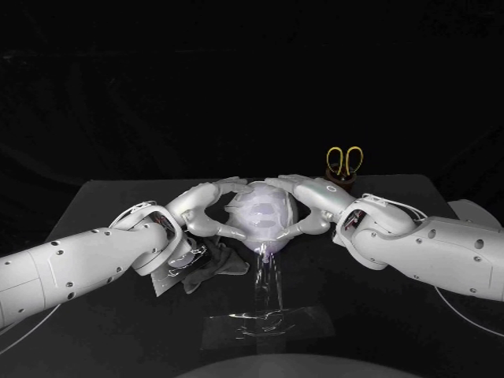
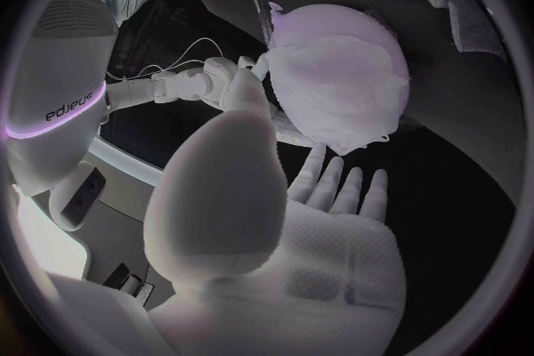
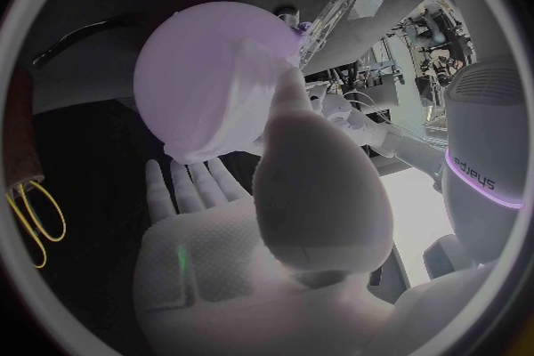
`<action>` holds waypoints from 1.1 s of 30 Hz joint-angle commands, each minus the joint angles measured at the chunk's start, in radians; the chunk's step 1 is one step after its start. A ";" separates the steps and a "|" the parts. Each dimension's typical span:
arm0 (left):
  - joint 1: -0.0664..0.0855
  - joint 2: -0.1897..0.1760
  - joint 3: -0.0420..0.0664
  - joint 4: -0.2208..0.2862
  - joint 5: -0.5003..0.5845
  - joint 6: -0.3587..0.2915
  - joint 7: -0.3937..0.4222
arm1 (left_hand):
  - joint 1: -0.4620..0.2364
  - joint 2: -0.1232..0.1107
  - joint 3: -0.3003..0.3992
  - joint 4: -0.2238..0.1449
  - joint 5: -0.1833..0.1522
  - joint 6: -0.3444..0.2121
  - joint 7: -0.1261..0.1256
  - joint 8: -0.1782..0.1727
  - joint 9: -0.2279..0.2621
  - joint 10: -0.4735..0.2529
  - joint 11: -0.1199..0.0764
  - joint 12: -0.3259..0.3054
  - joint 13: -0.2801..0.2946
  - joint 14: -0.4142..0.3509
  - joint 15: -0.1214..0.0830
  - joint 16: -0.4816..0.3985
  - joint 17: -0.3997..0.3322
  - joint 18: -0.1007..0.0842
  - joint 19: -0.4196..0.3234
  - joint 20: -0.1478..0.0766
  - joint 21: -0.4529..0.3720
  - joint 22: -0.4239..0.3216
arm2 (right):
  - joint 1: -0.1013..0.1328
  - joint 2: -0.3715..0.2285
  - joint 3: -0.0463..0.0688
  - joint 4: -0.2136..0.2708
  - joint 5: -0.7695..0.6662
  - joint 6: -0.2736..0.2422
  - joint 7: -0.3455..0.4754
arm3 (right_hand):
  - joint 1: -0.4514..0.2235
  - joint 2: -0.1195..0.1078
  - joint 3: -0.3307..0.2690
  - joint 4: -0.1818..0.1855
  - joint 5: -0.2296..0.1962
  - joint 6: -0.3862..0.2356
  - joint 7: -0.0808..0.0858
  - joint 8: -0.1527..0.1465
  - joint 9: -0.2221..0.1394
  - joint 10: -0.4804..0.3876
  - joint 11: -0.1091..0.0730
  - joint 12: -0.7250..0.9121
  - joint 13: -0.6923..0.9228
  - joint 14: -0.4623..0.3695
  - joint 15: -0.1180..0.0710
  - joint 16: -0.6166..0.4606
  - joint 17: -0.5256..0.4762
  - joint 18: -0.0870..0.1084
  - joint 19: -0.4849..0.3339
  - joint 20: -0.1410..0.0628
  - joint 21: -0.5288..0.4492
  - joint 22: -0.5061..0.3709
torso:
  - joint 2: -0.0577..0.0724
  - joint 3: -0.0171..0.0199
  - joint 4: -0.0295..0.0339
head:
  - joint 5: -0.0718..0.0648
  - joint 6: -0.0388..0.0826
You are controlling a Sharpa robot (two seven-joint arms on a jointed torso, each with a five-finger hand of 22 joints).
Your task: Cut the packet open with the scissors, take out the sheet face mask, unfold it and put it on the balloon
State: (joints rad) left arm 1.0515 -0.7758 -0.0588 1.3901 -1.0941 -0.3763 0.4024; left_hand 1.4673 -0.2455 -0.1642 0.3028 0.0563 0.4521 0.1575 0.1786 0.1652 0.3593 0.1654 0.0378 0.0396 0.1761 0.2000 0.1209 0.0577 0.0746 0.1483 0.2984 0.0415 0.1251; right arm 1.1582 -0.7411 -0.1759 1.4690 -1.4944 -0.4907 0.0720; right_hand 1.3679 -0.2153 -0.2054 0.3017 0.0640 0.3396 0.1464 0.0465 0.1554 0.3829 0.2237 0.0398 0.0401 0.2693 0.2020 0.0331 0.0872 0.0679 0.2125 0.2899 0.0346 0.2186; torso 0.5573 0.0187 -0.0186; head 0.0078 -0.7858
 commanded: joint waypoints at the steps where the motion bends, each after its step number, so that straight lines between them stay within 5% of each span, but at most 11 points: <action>1: -0.001 -0.001 0.001 -0.004 0.005 0.028 -0.001 | 0.002 0.015 0.013 -0.001 -0.001 0.006 0.048 0.006 0.001 0.019 0.004 0.005 0.002 0.037 0.008 0.019 0.009 -0.014 -0.006 -0.003 -0.003 -0.005 | -0.001 0.002 0.001 -0.002 -0.009 0.053 -0.016 | -0.001 0.010 0.007 0.000 -0.001 0.007 0.122 0.005 0.001 0.011 0.002 0.003 0.002 0.010 0.001 0.007 0.002 0.003 0.007 0.001 0.003 0.001 | 0.000 -0.0003 0.0002 | 0.001 0.000; 9: -0.001 -0.005 0.000 -0.015 0.015 0.052 -0.007 | 0.005 0.055 0.044 -0.002 -0.004 0.004 0.067 0.004 0.001 0.098 0.032 0.016 0.009 0.104 0.006 0.048 0.024 -0.013 0.001 -0.003 -0.001 -0.003 | -0.001 0.004 0.000 -0.006 -0.013 0.079 -0.029 | 0.000 0.025 0.019 -0.001 -0.003 0.014 0.128 0.007 0.000 0.039 0.007 0.005 0.003 0.032 0.008 0.011 0.005 0.006 0.011 0.001 0.004 0.000 | 0.000 -0.0012 0.0001 | 0.004 -0.004; 18: -0.003 -0.012 -0.001 -0.023 0.025 0.098 -0.015 | 0.009 0.115 0.085 -0.005 -0.007 -0.002 0.106 0.001 -0.001 0.225 0.070 0.030 0.015 0.172 0.027 0.064 0.034 0.002 0.015 -0.005 0.002 0.001 | -0.002 0.003 0.000 -0.009 -0.019 0.091 -0.039 | 0.005 0.037 0.029 -0.002 -0.004 0.022 0.129 0.009 0.001 0.051 0.009 0.005 0.003 0.040 0.009 0.011 0.005 0.009 0.013 0.001 0.004 -0.001 | 0.000 -0.0002 -0.0004 | 0.008 -0.010; 33: -0.007 -0.024 -0.003 -0.031 0.029 0.118 -0.027 | 0.020 0.130 0.097 -0.006 -0.007 0.006 0.115 0.003 0.001 0.239 0.078 0.022 0.013 0.174 0.034 0.053 0.031 0.019 0.016 -0.006 0.001 0.000 | -0.002 0.000 0.000 -0.009 -0.027 0.096 -0.051 | 0.011 0.045 0.038 -0.002 -0.005 0.024 0.130 0.009 0.000 0.054 0.009 0.004 0.003 0.044 0.011 0.011 0.004 0.013 0.018 0.000 0.006 0.001 | 0.000 0.0000 -0.0005 | 0.008 -0.015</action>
State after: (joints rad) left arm 1.0459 -0.8004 -0.0623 1.3593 -1.0733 -0.2825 0.3816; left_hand 1.4871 -0.1261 -0.0726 0.2952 0.0524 0.4520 0.1574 0.1785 0.1655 0.5997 0.2408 0.0619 0.0533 0.3488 0.2307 0.1771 0.0898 0.0765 0.1614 0.2931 0.0416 0.1256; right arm 1.1588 -0.7404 -0.1738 1.4609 -1.5031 -0.4255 0.0349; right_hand 1.3788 -0.1811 -0.1734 0.2992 0.0639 0.3553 0.1485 0.0535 0.1558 0.4289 0.2342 0.0414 0.0426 0.3058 0.2106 0.0410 0.0916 0.0677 0.2249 0.2879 0.0347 0.2186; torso 0.5572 0.0184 -0.0190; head 0.0160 -0.7989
